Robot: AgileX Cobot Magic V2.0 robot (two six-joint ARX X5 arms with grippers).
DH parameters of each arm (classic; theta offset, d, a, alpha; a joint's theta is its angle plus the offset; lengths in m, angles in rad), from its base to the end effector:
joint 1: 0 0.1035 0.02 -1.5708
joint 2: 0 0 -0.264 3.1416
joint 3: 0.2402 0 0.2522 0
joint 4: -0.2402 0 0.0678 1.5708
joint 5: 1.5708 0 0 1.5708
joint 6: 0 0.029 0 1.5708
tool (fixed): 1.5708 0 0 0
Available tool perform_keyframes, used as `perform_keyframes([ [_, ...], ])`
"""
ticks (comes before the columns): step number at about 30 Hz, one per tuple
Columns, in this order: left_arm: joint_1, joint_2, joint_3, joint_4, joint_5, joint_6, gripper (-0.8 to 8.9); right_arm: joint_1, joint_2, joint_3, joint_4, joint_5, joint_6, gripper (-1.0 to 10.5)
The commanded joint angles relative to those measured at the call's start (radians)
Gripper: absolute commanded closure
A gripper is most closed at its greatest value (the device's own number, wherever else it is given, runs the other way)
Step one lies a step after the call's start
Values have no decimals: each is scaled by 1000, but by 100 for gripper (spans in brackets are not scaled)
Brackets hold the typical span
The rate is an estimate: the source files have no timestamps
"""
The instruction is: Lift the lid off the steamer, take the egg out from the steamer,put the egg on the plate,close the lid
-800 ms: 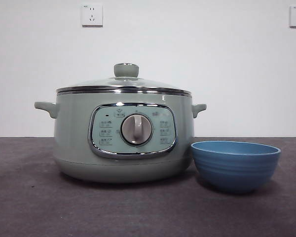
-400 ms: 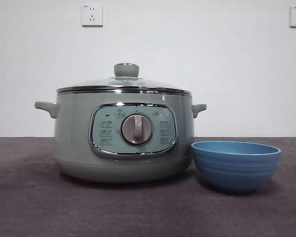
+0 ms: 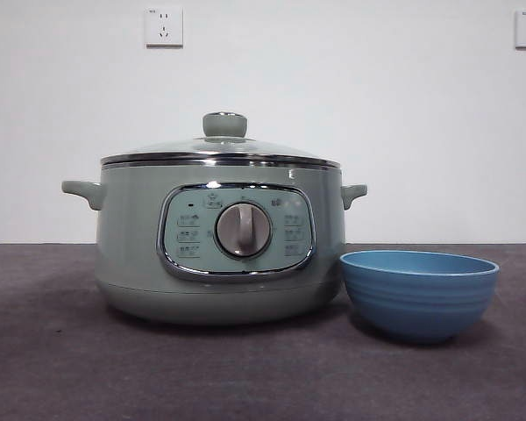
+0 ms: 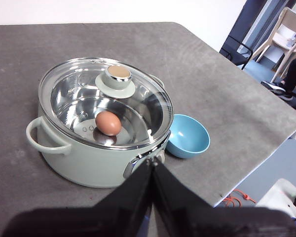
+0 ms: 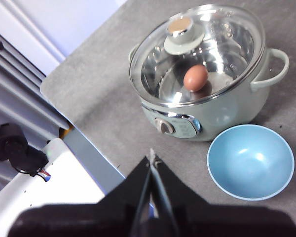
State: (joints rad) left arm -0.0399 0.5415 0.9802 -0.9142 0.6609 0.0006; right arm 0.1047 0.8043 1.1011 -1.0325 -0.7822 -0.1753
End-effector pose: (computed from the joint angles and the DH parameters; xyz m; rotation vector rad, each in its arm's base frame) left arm 0.0699 -0.0206 0.3564 -0.1477 0.4618 -0.6875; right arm 0.1163 0.0328 0.3634 0.0953 0.6379 0.9026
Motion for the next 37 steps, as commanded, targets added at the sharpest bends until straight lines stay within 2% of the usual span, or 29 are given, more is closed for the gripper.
perform_keyframes([
  [1, 2, 1, 3, 3, 2, 26, 813, 2, 1, 2, 11, -1, -28, 937],
  [3, 2, 1, 3, 3, 2, 25, 779, 2, 1, 2, 18, -1, -27, 935],
  [4, 2, 2, 3, 4, 2, 23, 715, 2, 1, 2, 20, -1, -27, 913],
  [6, 2, 2, 3, 7, 2, 21, 484, 2, 1, 2, 21, -1, -24, 756],
  [8, 2, 6, 3, 13, 2, 21, 332, 2, 1, 2, 21, -1, -20, 564],
  [10, 2, 11, 3, 26, 3, 21, 333, 2, 1, 2, 21, -1, -7, 435],
  [15, 0, 49, 3, 85, 7, -19, 333, 2, 1, 2, 22, -1, 0, 429],
  [19, -13, 113, 3, 167, 52, -26, 333, 2, 3, 2, 22, -1, 2, 429],
  [26, -111, 272, 3, 374, 40, -62, 333, 2, 23, 2, 23, 3, 3, 429],
  [37, -335, 590, 5, 742, -229, -49, 334, 2, 82, 2, 24, 3, 3, 429],
])
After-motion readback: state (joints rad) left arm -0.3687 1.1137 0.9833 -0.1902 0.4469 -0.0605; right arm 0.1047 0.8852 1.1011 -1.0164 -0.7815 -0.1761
